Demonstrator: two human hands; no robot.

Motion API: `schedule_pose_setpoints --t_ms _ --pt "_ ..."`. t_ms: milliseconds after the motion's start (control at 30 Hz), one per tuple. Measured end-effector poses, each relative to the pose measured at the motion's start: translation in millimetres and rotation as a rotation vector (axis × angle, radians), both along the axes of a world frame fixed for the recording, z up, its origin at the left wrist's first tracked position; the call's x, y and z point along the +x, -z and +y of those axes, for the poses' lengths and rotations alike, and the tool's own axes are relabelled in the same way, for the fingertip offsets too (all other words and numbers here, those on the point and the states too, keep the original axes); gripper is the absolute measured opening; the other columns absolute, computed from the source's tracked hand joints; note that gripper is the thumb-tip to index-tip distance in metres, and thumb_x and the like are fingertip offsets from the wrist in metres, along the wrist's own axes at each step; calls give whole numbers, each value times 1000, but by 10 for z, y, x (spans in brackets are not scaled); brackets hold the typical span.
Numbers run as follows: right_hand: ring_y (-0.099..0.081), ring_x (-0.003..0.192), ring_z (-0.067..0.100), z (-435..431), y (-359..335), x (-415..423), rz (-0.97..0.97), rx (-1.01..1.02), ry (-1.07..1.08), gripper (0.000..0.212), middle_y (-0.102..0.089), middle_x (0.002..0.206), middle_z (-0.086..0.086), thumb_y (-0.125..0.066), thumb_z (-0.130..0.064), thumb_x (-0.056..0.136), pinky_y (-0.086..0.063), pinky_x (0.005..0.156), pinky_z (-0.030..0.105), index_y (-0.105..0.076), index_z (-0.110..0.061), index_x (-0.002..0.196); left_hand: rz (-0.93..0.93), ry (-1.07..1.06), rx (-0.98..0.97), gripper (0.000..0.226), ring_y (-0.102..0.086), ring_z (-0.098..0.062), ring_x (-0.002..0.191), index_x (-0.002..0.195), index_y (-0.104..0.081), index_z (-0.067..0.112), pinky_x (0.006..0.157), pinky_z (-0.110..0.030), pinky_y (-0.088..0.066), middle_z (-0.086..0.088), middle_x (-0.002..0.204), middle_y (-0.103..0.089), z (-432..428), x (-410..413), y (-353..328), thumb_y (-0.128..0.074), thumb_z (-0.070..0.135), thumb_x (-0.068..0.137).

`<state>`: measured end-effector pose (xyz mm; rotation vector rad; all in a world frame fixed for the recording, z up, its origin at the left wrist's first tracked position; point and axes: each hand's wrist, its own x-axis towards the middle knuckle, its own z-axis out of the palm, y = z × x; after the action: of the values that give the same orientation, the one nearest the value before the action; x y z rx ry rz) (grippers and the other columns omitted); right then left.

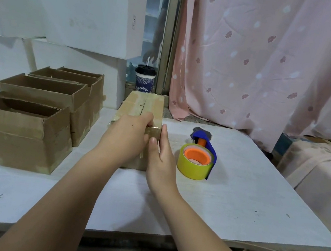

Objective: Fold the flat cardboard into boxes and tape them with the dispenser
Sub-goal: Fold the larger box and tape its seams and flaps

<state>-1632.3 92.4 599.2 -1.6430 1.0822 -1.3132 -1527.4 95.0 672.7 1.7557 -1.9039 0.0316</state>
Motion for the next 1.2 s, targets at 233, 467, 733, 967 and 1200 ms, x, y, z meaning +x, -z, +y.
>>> schedule_pose_setpoints --t_ms 233,467,733,967,1200 --pt "-29 132 -15 -49 -340 -279 16 -179 -167 70 -36 139 -31 -41 -3 79 -24 105 5 -35 -38 140 -92 28 3 17 -46 -21 70 111 -50 17 66 -34 -48 0 82 -54 36 -8 29 -47 21 95" --pt "-37 128 -4 -285 -615 -374 380 -247 -103 58 -52 141 0 -37 11 83 -20 99 -4 -59 -14 129 -98 71 103 26 -55 -21 91 121 -51 23 75 -31 -45 -4 110 -63 50 58 -70 -47 29 97" --pt "-37 123 -9 -390 -614 -428 532 -302 -137 53 -54 137 -2 -37 12 85 -20 103 0 -62 -11 126 454 -17 -306 29 -52 21 82 117 -65 33 67 -17 -47 3 116 -67 240 378 30 -57 19 93" --pt "-35 125 -11 -373 -725 -494 604 -286 -226 45 -52 139 -7 -44 4 91 -21 107 4 -61 -14 128 455 -44 -323 36 -59 -11 78 120 -65 25 73 -13 -43 10 110 -65 122 637 352 -51 4 94" --pt "-37 134 1 -388 -758 -526 633 -304 -268 40 -50 140 -5 -54 -1 93 -24 112 13 -58 -13 130 511 50 -386 38 -48 7 117 118 -61 30 100 -9 -34 23 120 -54 3 704 434 -56 3 91"
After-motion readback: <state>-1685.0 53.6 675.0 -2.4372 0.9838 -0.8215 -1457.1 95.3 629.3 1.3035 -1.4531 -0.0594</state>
